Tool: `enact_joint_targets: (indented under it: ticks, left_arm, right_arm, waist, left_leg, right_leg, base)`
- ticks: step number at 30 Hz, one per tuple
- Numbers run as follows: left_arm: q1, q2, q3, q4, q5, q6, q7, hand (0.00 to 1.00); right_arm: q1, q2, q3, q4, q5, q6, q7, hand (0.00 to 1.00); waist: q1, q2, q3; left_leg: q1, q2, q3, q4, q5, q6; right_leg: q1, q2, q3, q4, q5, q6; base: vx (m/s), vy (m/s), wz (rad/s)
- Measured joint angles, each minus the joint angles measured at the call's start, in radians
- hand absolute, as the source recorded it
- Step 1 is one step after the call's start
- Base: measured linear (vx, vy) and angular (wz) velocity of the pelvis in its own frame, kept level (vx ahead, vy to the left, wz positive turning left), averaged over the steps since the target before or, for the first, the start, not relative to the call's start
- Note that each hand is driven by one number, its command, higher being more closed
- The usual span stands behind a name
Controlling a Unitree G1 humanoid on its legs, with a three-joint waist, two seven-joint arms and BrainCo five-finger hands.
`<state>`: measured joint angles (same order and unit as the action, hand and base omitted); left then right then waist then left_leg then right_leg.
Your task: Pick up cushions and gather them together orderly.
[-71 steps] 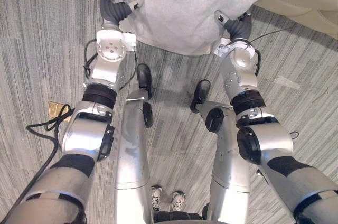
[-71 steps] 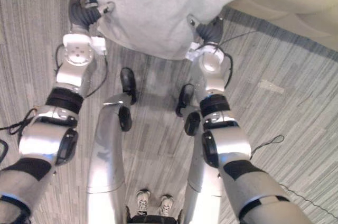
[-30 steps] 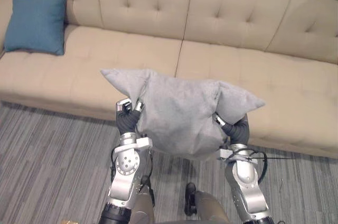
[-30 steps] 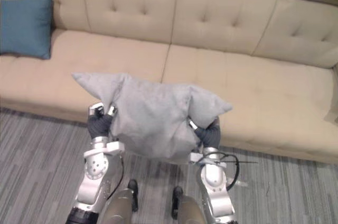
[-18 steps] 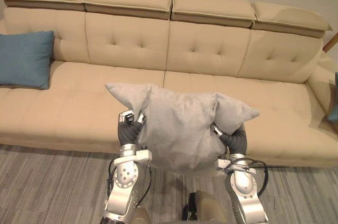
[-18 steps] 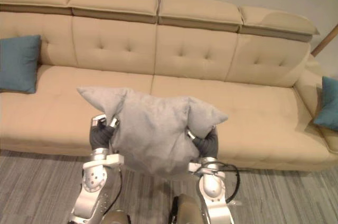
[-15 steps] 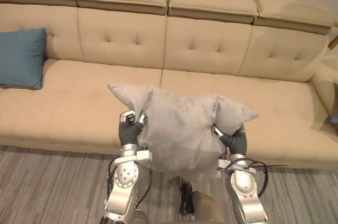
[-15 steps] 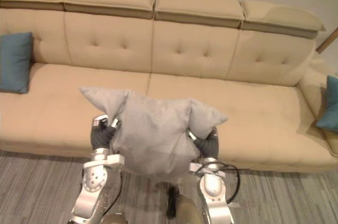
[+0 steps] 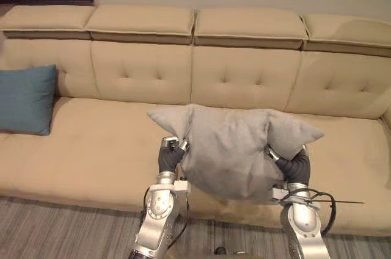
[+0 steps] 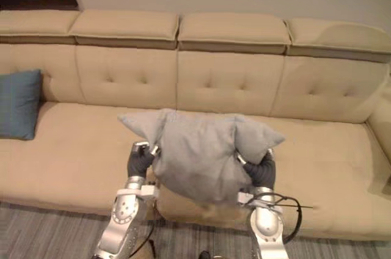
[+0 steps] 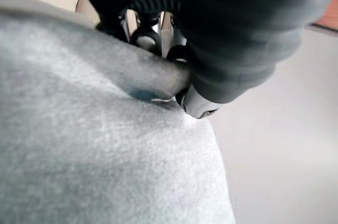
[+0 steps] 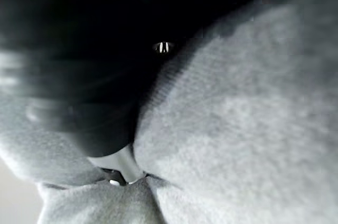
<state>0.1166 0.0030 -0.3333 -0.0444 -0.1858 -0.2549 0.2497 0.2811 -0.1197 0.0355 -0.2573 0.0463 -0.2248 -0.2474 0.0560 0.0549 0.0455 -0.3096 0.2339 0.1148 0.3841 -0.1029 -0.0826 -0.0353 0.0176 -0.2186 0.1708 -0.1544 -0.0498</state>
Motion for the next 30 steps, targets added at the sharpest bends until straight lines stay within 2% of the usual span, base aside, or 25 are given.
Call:
enact_joint_targets:
  ticks: [1,2,4,9,11,14,18,20,22,23,25,30]
  left_arm:
    - [-0.001,0.016,-0.003,-0.006,0.0,0.0,0.0,1.0]
    - [-0.001,0.021,-0.003,-0.009,0.0,0.0,0.0,1.0]
    - [0.0,0.03,-0.003,-0.026,0.001,-0.001,0.001,1.0]
    - [-0.052,0.058,-0.003,-0.081,0.013,-0.016,0.023,1.0]
    - [-0.102,0.075,-0.001,-0.081,0.028,-0.018,0.053,1.0]
    - [-0.234,0.088,0.02,-0.07,0.037,-0.017,0.126,1.0]
    - [-0.42,0.099,0.078,-0.004,0.038,-0.018,0.209,1.0]
    - [-0.55,0.131,0.083,0.059,0.038,-0.019,0.251,1.0]
    - [-0.731,0.185,0.101,0.143,0.039,-0.024,0.297,1.0]
    - [-0.756,0.189,0.106,0.154,0.039,-0.025,0.301,1.0]
    - [-0.931,0.232,0.155,0.271,0.049,-0.028,0.32,1.0]
    - [-1.16,0.268,0.187,0.509,0.045,-0.033,0.338,1.0]
  right_arm:
    - [-0.007,0.018,-0.002,0.021,0.0,0.003,-0.002,1.0]
    - [-0.006,0.032,-0.002,0.024,-0.001,0.006,-0.003,1.0]
    - [-0.016,0.061,-0.001,0.039,-0.006,0.01,-0.007,1.0]
    - [-0.125,0.071,0.004,0.041,-0.048,0.016,-0.046,1.0]
    - [-0.204,0.069,0.007,0.062,-0.052,0.015,-0.069,1.0]
    - [-0.397,0.068,0.007,0.144,-0.086,0.013,-0.133,1.0]
    - [-0.597,0.046,0.007,0.244,-0.101,0.014,-0.195,1.0]
    - [-0.705,0.016,0.001,0.302,-0.124,0.017,-0.225,1.0]
    - [-0.875,-0.022,-0.029,0.39,-0.126,0.023,-0.265,1.0]
    - [-0.898,-0.027,-0.033,0.402,-0.126,0.024,-0.271,1.0]
    - [-1.082,-0.06,-0.057,0.513,-0.126,0.031,-0.306,1.0]
    - [-1.292,-0.104,-0.073,0.654,-0.124,0.038,-0.336,1.0]
  waist:
    - [0.0,-0.018,-0.004]
    - [-0.001,-0.028,-0.006]
    - [0.003,-0.049,-0.01]
    - [0.005,-0.06,-0.009]
    - [0.007,-0.063,-0.009]
    - [0.007,-0.069,-0.003]
    - [0.021,-0.066,0.0]
    - [0.035,-0.062,0.007]
    - [0.049,-0.051,0.041]
    - [0.051,-0.048,0.049]
    - [0.059,-0.032,0.094]
    - [0.059,-0.024,0.16]
  left_leg:
    - [0.02,-0.024,-0.01,-0.031,0.002,-0.024]
    - [0.029,-0.039,-0.006,-0.049,0.009,-0.017]
    - [0.061,-0.081,0.029,-0.09,0.017,-0.008]
    - [0.076,-0.122,0.083,-0.144,0.026,0.019]
    - [0.046,-0.121,0.094,-0.149,0.032,0.023]
    - [-0.038,-0.119,0.101,-0.162,0.07,0.032]
    - [-0.112,-0.122,0.098,-0.198,0.119,0.039]
    - [-0.138,-0.126,0.09,-0.245,0.158,0.044]
    - [-0.166,-0.133,0.074,-0.316,0.219,0.045]
    - [-0.168,-0.133,0.071,-0.325,0.227,0.046]
    - [-0.19,-0.135,0.059,-0.415,0.297,0.044]
    - [-0.263,-0.137,0.026,-0.475,0.359,0.038]
  right_leg:
    - [0.002,-0.02,0.014,0.001,-0.005,0.019]
    - [0.002,-0.034,0.017,0.001,-0.005,0.02]
    - [0.001,-0.076,0.054,0.008,-0.006,0.053]
    - [-0.033,-0.113,0.128,-0.004,0.008,0.087]
    - [-0.07,-0.112,0.144,-0.012,0.021,0.1]
    - [-0.161,-0.101,0.158,-0.024,0.06,0.097]
    - [-0.256,-0.098,0.159,-0.016,0.083,0.096]
    - [-0.297,-0.099,0.153,-0.017,0.094,0.096]
    - [-0.35,-0.094,0.139,-0.016,0.108,0.097]
    - [-0.356,-0.093,0.137,-0.016,0.109,0.098]
    - [-0.412,-0.085,0.125,-0.014,0.124,0.095]
    - [-0.519,-0.082,0.114,0.014,0.127,0.095]
  base:
    - [0.14,0.216,0.1]
    - [0.13,0.203,0.13]
    - [0.11,0.207,0.0]
    - [0.02,0.121,-0.27]
    - [-0.06,0.037,-0.25]
    - [-0.08,0.027,-0.12]
    - [-0.09,0.002,0.01]
    - [-0.1,-0.012,0.13]
    - [-0.1,-0.016,0.16]
    - [-0.12,-0.016,0.15]
    - [-0.1,-0.018,0.1]
    - [-0.04,-0.005,0.05]
